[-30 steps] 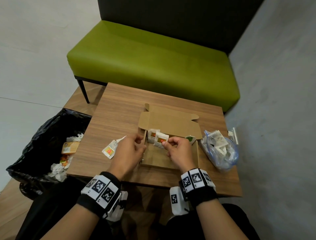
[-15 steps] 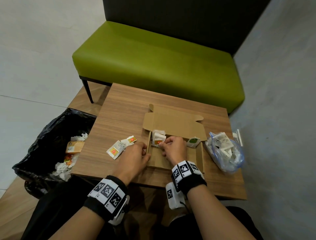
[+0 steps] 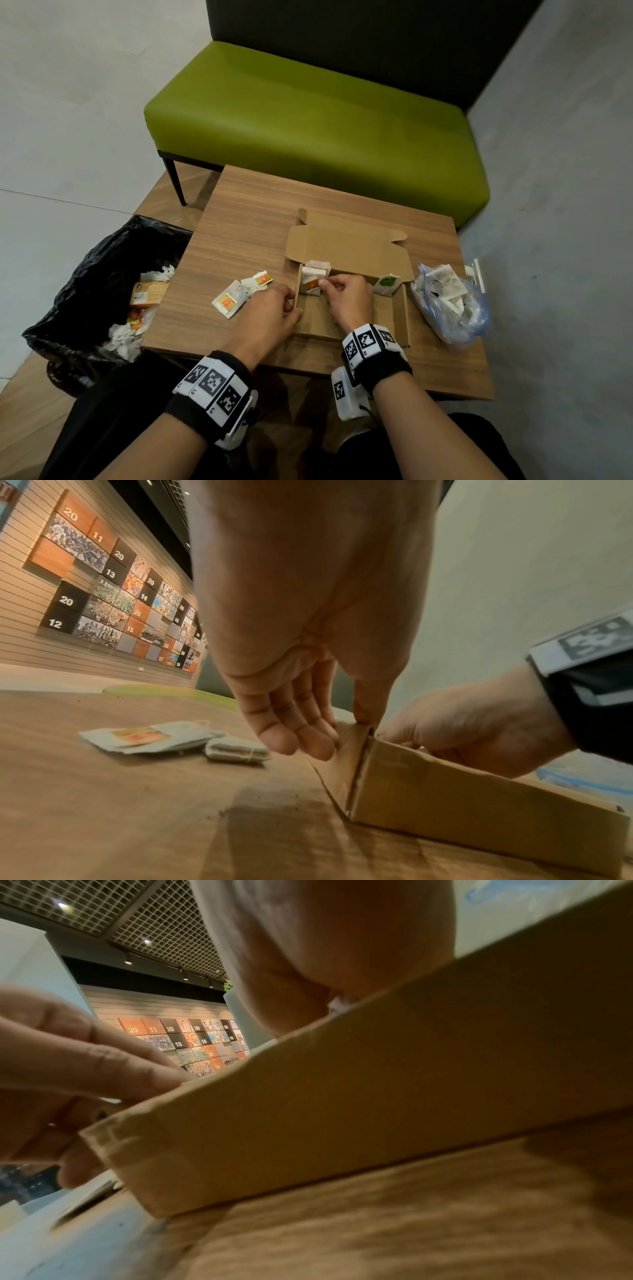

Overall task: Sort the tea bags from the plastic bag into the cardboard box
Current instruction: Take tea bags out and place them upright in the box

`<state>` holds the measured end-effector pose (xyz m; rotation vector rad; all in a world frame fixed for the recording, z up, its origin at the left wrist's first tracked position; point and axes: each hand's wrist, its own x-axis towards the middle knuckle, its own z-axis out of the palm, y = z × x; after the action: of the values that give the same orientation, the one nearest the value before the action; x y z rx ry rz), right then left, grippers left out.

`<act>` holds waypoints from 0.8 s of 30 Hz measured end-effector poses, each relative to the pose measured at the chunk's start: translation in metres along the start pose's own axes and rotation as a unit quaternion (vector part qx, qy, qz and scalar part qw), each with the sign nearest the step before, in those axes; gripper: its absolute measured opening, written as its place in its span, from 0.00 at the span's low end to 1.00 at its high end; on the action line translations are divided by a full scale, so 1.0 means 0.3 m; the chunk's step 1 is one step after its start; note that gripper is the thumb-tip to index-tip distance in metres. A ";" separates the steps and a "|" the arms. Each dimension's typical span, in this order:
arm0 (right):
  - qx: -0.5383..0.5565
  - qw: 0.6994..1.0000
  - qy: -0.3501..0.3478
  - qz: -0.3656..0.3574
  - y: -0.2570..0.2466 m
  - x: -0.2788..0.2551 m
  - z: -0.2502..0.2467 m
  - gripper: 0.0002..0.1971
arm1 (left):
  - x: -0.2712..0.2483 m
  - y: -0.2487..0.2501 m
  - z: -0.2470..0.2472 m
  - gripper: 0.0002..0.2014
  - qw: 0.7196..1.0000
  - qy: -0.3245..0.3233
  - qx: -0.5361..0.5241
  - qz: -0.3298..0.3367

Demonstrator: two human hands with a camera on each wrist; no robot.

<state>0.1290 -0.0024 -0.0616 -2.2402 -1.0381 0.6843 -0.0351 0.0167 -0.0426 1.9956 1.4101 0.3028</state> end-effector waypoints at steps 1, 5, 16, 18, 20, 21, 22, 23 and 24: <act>-0.006 1.000 -0.001 -0.008 -0.008 -0.004 -0.001 0.13 | -0.001 0.000 -0.001 0.16 1.000 -0.001 -0.002 0.001; -0.002 1.000 0.002 -0.013 -0.006 -0.013 -0.013 0.14 | -0.008 -0.004 -0.013 0.14 1.000 0.001 -0.019 0.000; 0.050 0.998 0.039 -0.008 0.025 -0.053 -0.078 0.13 | 0.039 -0.194 -0.083 0.21 0.981 0.072 0.064 -0.166; 0.049 0.998 0.035 -0.016 0.015 -0.071 -0.083 0.13 | 0.034 -0.200 -0.075 0.20 0.981 0.070 0.081 -0.163; 0.043 0.998 0.035 -0.025 0.004 -0.089 -0.094 0.13 | 0.027 -0.201 -0.082 0.18 0.979 0.079 0.068 -0.177; 0.042 0.998 0.039 -0.033 -0.002 -0.097 -0.101 0.12 | 0.022 -0.201 -0.090 0.17 0.977 0.083 0.049 -0.189; 0.041 0.997 0.044 -0.040 -0.006 -0.104 -0.107 0.12 | 0.017 -0.205 -0.097 0.15 0.976 0.091 0.023 -0.197; 0.043 0.997 0.048 -0.048 -0.010 -0.112 -0.113 0.11 | 0.011 -0.209 -0.104 0.13 0.974 0.099 -0.007 -0.202; 0.048 0.996 0.050 -0.056 -0.016 -0.120 -0.118 0.10 | 0.005 -0.210 -0.111 0.12 0.973 0.107 -0.045 -0.198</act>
<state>0.1293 -0.0383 -0.0259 -2.0958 -1.0494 0.5556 -0.0996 0.0432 -0.0578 1.5983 1.8555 0.4025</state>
